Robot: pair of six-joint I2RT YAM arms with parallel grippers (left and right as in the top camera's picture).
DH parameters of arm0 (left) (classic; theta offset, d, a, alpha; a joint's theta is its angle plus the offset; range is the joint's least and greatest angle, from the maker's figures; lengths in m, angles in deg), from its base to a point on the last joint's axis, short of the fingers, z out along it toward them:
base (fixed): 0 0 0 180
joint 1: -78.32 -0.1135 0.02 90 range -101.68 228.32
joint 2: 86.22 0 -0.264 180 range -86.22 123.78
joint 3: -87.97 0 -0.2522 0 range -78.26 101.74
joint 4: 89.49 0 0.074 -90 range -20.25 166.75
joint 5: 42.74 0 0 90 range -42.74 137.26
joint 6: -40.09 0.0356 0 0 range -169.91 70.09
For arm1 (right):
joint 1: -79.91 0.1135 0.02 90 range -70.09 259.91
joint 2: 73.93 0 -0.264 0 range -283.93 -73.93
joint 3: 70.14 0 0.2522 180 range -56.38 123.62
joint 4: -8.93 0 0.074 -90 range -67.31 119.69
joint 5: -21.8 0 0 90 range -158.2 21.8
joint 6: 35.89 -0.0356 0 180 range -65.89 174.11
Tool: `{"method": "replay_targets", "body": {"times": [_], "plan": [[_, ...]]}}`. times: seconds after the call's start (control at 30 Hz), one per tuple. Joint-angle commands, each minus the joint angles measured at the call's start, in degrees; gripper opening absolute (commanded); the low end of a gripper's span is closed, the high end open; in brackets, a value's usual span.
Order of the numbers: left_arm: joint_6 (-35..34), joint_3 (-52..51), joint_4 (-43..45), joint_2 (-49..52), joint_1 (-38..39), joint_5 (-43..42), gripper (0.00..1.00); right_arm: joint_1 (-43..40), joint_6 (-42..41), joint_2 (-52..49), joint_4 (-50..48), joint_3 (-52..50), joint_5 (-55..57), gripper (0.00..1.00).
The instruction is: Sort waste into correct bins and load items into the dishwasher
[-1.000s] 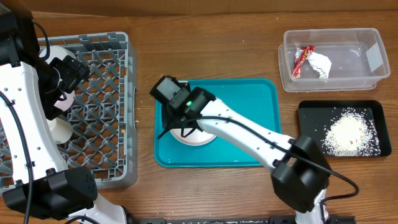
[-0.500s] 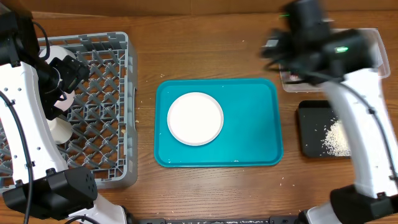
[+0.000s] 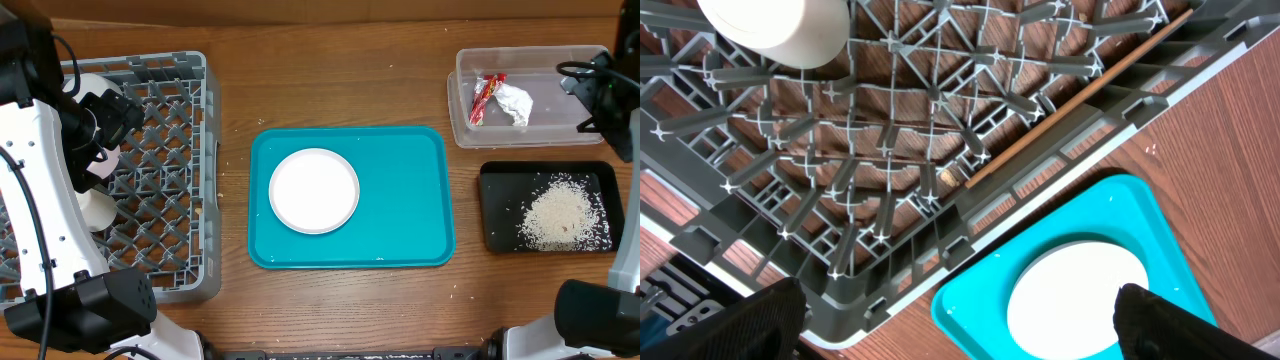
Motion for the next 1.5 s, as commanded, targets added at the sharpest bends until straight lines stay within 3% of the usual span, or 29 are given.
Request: {"method": "replay_targets", "body": {"times": [0.0,0.3,0.37,0.5,0.57,0.83,0.93,1.07,1.17,1.47], "plan": [[0.1,0.2,-0.1,-0.3,0.2,0.0,1.0,-1.0,0.0,0.3,-0.1,0.1,1.0,1.0],[-0.2,0.2,-0.1,-0.3,0.2,-5.1,1.0,-1.0,0.0,0.3,-0.1,0.1,1.0,1.0],[0.3,0.2,-0.1,-0.3,0.3,-9.7,1.0,-1.0,0.0,0.3,-0.1,0.1,1.0,1.0],[11.1,-0.3,0.0,-0.2,4.0,-26.0,1.0,-1.0,0.0,0.3,-0.1,0.1,1.0,1.0],[14.6,-0.6,0.1,-0.2,8.1,-27.8,1.0,-1.0,0.0,0.3,-0.1,0.1,1.0,1.0],[12.9,-5.9,9.4,0.0,35.0,-13.9,1.0,-1.0,0.0,0.3,-0.1,0.1,1.0,1.0],[12.0,-9.1,15.2,0.6,44.9,-6.5,0.95,-1.0,0.0,0.3,-0.1,0.1,1.0,1.0],[2.3,-12.2,19.6,3.1,55.1,4.8,0.9,-1.0,0.0,0.3,-0.1,0.1,1.0,1.0],[-2.8,-12.7,21.0,6.1,59.6,7.8,0.85,-1.0,0.0,0.3,-0.1,0.1,1.0,1.0],[-3.9,-12.7,24.1,18.2,64.9,8.1,0.63,-1.0,0.0,0.3,-0.1,0.1,1.0,1.0]]}}
